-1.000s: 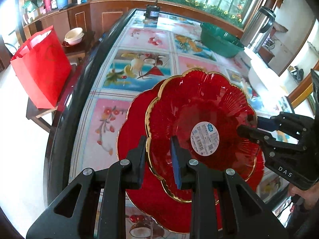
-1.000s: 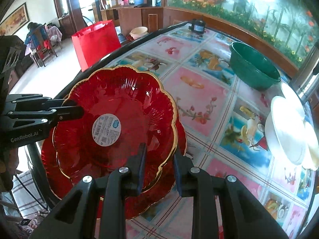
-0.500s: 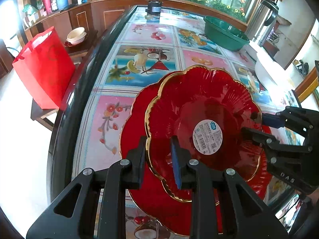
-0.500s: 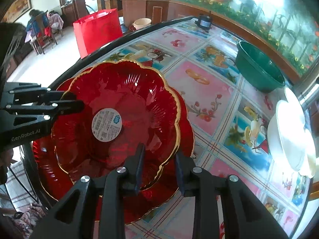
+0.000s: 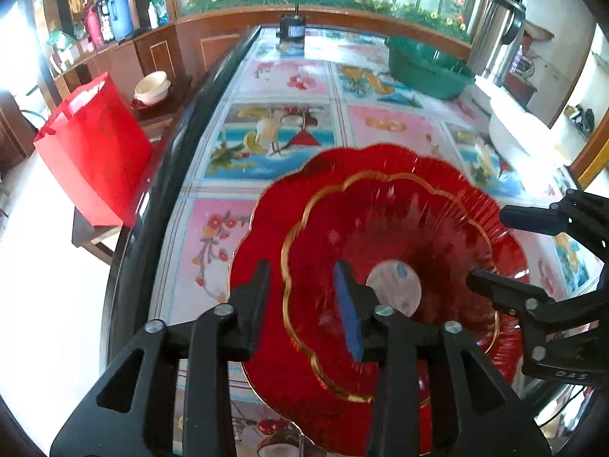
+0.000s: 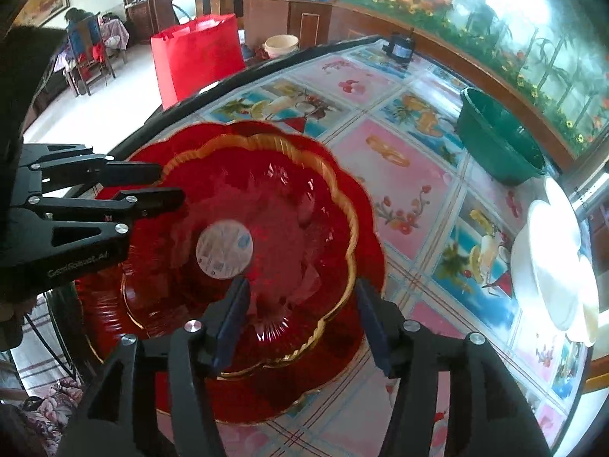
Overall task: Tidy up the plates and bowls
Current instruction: 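Open both tools and withdraw from the stacked red plates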
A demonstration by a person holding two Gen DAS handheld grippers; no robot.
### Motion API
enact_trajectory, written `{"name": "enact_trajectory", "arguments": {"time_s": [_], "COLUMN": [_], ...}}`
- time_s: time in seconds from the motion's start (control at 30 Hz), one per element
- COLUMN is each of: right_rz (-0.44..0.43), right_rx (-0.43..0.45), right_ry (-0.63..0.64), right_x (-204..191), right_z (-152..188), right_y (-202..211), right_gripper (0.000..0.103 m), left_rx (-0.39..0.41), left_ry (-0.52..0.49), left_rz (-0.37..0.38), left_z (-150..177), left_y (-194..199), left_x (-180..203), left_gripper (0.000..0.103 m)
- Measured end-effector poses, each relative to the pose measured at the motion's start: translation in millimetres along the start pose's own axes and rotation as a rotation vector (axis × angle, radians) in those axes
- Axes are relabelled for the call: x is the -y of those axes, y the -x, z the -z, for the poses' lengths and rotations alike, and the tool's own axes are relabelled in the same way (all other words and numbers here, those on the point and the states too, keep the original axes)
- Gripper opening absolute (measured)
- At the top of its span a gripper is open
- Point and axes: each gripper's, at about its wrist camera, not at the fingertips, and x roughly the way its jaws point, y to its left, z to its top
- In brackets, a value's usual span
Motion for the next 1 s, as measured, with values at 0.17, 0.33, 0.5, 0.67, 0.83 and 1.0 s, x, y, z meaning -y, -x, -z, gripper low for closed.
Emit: {"name": "enact_trajectory", "arguments": {"time_s": [0.17, 0.33, 0.5, 0.67, 0.83, 1.0], "right_rz": [-0.003, -0.031, -0.050, -0.063, -0.056, -0.016], "right_rx": [0.022, 0.051, 0.071, 0.083, 0.107, 0.118], "right_ry": [-0.033, -0.083, -0.121, -0.162, -0.212, -0.227], "right_x": [11, 22, 32, 49, 74, 94], "right_z": [-1, 1, 1, 0, -4, -9], "right_y": [7, 12, 17, 22, 29, 35], "right_gripper": [0.069, 0.072, 0.075, 0.077, 0.079, 0.080], "left_rx": [0.049, 0.084, 0.114, 0.135, 0.157, 0.170], "left_ry": [-0.013, -0.024, -0.047, -0.072, -0.090, -0.097], "left_rz": [-0.023, -0.036, -0.049, -0.050, -0.040, -0.016], "left_z": [-3, -7, -13, -26, -45, -63], "left_y": [10, 18, 24, 27, 27, 26], "left_x": [4, 8, 18, 32, 47, 64], "left_gripper": [0.055, 0.055, 0.055, 0.055, 0.055, 0.055]}}
